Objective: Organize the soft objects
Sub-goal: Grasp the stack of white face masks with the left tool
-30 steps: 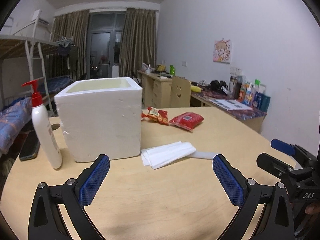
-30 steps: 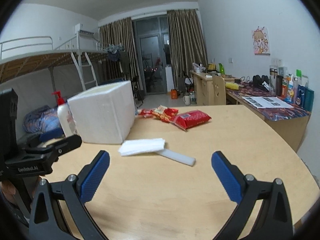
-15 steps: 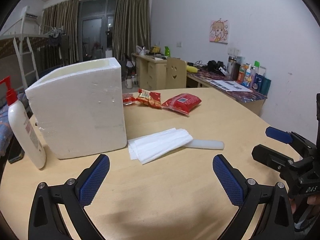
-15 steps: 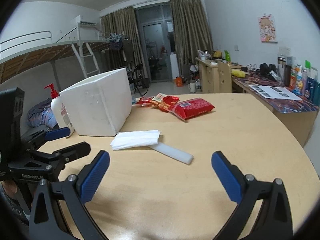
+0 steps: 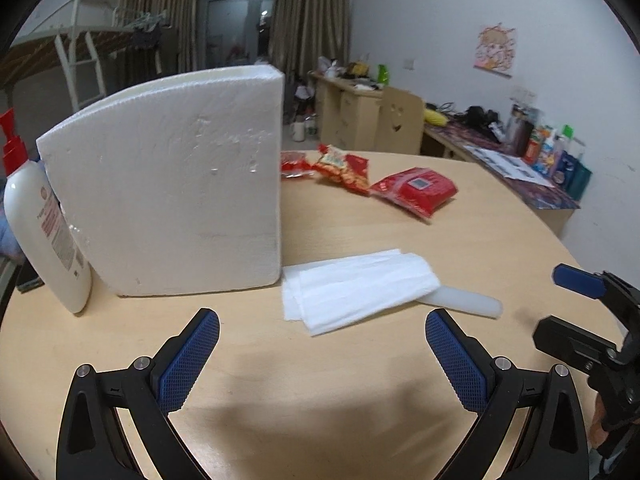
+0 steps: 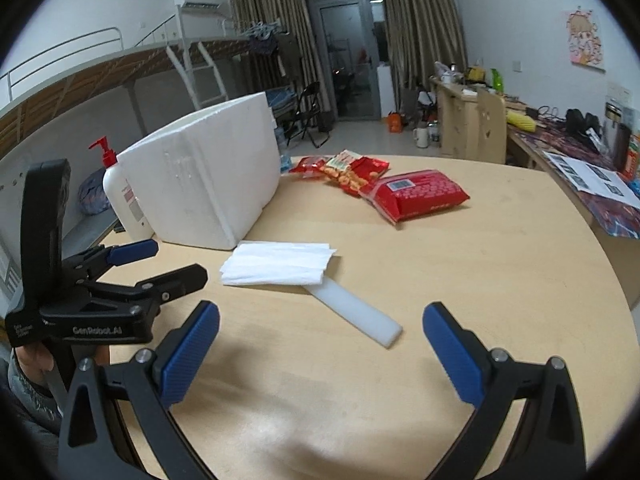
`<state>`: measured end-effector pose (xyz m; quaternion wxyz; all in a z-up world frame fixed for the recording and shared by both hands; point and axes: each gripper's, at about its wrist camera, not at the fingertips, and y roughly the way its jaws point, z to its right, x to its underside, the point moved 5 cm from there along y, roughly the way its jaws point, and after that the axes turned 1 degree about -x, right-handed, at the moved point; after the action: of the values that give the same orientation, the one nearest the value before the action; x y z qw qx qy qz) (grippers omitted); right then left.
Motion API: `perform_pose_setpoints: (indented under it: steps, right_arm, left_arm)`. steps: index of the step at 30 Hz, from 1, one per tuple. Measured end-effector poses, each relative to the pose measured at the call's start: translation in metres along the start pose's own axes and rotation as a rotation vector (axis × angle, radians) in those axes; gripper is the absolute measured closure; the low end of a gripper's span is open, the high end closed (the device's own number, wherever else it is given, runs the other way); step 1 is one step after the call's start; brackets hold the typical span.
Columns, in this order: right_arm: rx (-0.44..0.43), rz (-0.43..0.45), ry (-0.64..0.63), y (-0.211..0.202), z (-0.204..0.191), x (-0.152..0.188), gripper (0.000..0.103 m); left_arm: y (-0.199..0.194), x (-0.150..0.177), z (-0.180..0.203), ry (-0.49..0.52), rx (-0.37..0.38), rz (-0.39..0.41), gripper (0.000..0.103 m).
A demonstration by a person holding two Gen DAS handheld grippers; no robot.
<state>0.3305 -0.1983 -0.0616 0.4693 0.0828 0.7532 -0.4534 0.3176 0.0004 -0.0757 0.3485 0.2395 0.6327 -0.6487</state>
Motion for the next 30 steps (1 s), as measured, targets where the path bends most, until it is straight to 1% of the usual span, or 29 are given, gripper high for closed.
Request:
perform_pose_setpoints:
  steps: [1,2,3,6,9,12,16,18,22,26,28,30]
  right_arm:
    - [0.003,-0.009,-0.007,0.001,0.001,-0.001,0.0]
    - [0.0,-0.014,-0.017,0.002,0.001,-0.002,0.0]
    - [-0.013,-0.018,-0.025,0.003,0.002,-0.004,0.0]
    - [-0.038,-0.027,-0.016,0.008,0.004,-0.007,0.0]
    - [-0.056,-0.033,-0.026,0.011,0.003,-0.007,0.0]
    - [-0.058,-0.048,-0.048,0.013,0.002,-0.007,0.0]
    - [-0.054,-0.061,-0.042,0.013,0.007,-0.005,0.0]
    - [-0.067,-0.068,-0.034,0.014,0.009,-0.003,0.0]
    - [-0.057,-0.084,-0.032,0.019,0.013,-0.001,0.0]
    - [-0.06,-0.091,-0.026,0.022,0.014,-0.002,0.0]
    - [-0.066,-0.095,-0.03,0.024,0.012,-0.003,0.0]
    - [-0.067,-0.099,-0.035,0.027,0.011,-0.003,0.0]
  left_arm:
    - [0.002,-0.002,-0.002,0.0,-0.016,-0.014,0.0]
    - [0.003,-0.004,-0.003,0.002,-0.015,-0.02,0.0]
    - [0.003,-0.006,-0.004,0.001,0.003,-0.021,0.0]
    - [0.01,-0.011,-0.002,0.008,0.023,-0.036,0.0]
    - [0.017,-0.01,0.006,0.022,0.085,-0.053,0.0]
    - [0.019,-0.012,0.012,0.05,0.126,-0.04,0.0]
    - [0.026,-0.017,0.016,0.066,0.145,-0.039,0.0]
    - [0.035,-0.015,0.018,0.063,0.162,-0.066,0.003]
    - [0.049,-0.012,0.014,0.042,0.159,-0.101,0.006]
    - [0.06,-0.008,0.007,0.012,0.159,-0.135,0.02]
    - [0.066,-0.005,0.008,0.019,0.166,-0.157,0.021]
    - [0.071,-0.003,0.008,0.023,0.151,-0.175,0.022]
